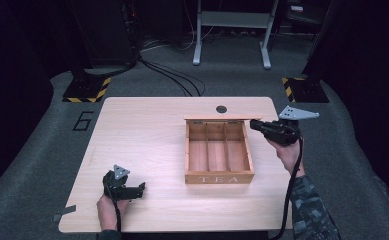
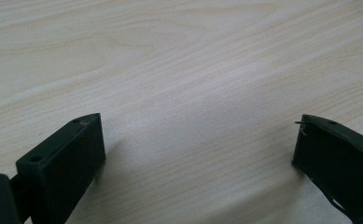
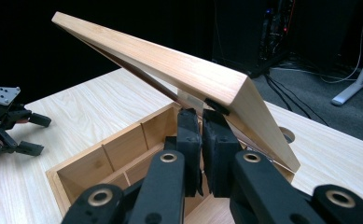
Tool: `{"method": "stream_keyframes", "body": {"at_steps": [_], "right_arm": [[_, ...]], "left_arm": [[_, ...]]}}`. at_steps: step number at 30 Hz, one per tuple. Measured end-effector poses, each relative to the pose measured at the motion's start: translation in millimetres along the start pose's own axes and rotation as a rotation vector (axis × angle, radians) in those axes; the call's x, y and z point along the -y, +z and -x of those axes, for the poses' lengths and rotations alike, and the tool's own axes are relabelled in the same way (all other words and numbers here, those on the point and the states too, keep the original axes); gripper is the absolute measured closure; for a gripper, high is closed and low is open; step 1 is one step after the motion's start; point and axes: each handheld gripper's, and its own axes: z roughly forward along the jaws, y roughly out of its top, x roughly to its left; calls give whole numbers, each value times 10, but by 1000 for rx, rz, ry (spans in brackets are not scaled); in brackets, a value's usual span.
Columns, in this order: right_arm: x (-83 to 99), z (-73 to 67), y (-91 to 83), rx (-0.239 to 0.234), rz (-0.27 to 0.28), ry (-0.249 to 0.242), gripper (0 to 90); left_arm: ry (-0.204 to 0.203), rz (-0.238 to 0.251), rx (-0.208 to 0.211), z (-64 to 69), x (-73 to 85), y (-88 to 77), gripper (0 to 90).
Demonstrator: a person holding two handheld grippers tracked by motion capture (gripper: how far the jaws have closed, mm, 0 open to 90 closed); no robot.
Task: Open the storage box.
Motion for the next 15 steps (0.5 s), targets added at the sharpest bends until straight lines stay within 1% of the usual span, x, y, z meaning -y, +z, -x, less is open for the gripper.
{"method": "stream_keyframes", "body": {"at_steps": [15], "right_arm": [[-4, 14, 0, 1, -1, -2, 859]], "left_arm": [[0, 0, 0, 1, 0, 0, 19]]}}
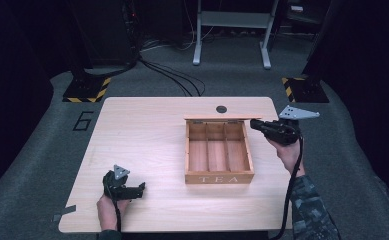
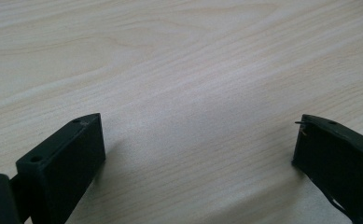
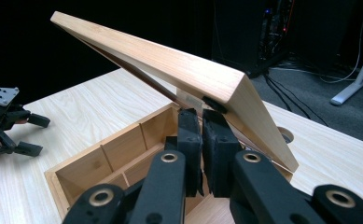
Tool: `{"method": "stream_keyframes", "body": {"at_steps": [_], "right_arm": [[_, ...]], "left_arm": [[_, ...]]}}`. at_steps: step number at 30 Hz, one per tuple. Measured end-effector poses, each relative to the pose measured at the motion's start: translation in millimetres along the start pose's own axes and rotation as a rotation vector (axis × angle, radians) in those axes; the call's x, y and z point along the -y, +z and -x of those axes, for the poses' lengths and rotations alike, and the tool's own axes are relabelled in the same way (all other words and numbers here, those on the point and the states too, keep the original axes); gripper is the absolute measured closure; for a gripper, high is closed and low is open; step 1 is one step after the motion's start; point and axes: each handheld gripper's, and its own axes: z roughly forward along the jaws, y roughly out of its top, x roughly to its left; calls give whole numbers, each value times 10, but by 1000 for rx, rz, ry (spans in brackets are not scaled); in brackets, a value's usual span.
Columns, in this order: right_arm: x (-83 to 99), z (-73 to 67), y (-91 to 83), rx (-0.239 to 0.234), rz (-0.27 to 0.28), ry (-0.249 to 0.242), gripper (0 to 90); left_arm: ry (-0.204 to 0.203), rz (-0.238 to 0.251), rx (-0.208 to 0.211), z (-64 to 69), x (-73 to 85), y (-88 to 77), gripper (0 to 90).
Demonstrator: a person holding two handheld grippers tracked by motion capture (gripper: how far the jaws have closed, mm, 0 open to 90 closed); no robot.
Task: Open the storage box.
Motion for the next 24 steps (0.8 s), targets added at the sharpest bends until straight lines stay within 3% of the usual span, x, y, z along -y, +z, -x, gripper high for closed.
{"method": "stream_keyframes", "body": {"at_steps": [24], "right_arm": [[-19, 41, 9, 5, -1, 9, 861]], "left_arm": [[0, 0, 0, -1, 0, 0, 19]]}}
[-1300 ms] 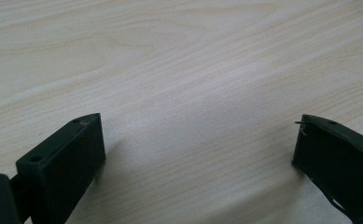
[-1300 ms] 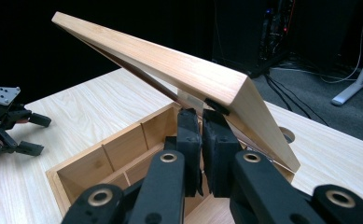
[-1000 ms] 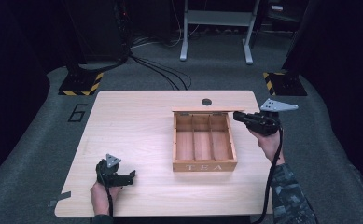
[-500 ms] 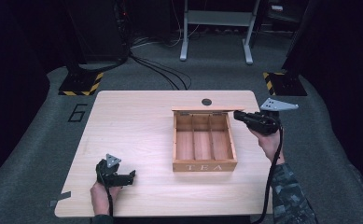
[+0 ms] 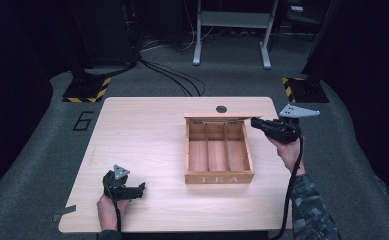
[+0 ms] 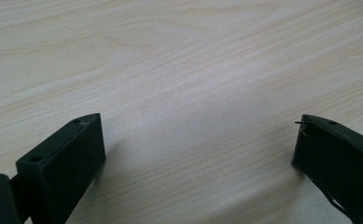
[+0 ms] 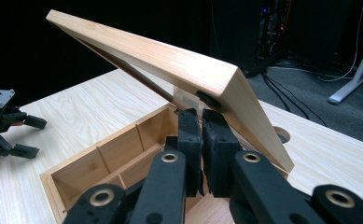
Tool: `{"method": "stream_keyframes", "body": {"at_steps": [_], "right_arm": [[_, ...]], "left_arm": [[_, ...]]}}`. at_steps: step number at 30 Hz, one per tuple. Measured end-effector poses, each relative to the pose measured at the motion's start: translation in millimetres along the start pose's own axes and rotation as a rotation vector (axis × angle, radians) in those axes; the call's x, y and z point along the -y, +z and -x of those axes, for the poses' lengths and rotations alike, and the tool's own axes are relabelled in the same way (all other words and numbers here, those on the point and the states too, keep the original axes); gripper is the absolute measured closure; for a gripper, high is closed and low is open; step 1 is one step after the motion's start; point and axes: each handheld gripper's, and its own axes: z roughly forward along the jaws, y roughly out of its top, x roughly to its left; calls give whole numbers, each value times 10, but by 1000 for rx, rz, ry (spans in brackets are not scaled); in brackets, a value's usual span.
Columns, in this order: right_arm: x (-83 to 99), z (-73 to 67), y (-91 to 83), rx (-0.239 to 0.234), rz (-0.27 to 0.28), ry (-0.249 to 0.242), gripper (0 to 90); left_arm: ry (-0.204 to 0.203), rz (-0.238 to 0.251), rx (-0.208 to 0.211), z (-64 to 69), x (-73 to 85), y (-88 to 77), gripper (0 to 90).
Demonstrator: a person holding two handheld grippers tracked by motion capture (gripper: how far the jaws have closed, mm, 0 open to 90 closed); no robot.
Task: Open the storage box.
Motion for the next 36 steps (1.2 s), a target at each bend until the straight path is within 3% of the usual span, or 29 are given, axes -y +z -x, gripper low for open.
{"method": "stream_keyframes", "body": {"at_steps": [36], "right_arm": [[-18, 10, 8, -2, -10, -3, 860]], "left_arm": [[2, 1, 2, -1, -1, 2, 19]]}}
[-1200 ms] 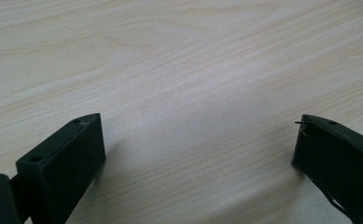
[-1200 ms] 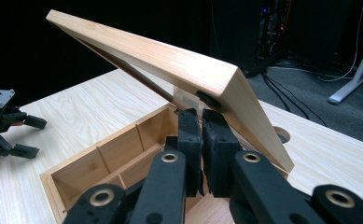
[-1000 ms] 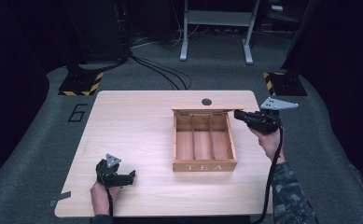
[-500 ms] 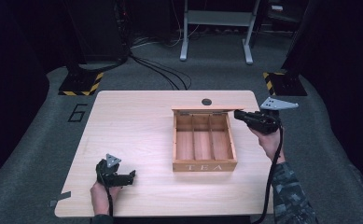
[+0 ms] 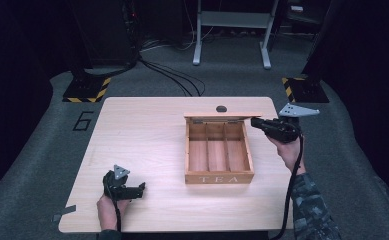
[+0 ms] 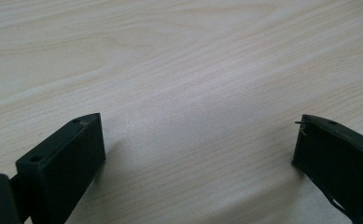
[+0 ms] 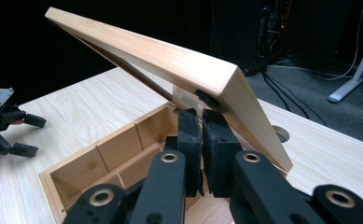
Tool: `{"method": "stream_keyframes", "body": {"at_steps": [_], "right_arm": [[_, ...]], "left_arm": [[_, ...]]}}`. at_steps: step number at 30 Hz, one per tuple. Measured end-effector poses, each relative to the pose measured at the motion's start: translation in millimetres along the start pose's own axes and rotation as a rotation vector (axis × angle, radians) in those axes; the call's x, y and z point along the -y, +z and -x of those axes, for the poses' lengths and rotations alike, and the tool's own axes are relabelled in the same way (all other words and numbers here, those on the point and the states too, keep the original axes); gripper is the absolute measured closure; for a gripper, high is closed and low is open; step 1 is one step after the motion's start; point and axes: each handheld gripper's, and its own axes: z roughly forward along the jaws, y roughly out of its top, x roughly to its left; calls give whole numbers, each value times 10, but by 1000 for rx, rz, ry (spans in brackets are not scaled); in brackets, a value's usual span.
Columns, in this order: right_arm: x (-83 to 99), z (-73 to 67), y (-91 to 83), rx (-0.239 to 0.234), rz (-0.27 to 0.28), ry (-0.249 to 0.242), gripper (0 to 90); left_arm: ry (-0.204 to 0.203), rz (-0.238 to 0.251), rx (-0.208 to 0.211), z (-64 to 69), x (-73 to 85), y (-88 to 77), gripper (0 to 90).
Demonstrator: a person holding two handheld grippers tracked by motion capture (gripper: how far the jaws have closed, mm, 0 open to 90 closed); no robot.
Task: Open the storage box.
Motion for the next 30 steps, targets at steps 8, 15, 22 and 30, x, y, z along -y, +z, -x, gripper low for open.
{"method": "stream_keyframes", "body": {"at_steps": [8, 15, 22, 30], "right_arm": [[6, -1, -2, -2, 1, 1, 860], [34, -15, -12, -5, -1, 10, 858], [59, -30, -19, -3, 3, 12, 858], [135, -61, -45, -10, 8, 11, 858]], "left_arm": [[0, 0, 0, 0, 0, 0, 19], [0, 1, 0, 0, 0, 0, 19], [0, 1, -1, 1, 0, 0, 20], [0, 1, 0, 1, 0, 0, 20]]}}
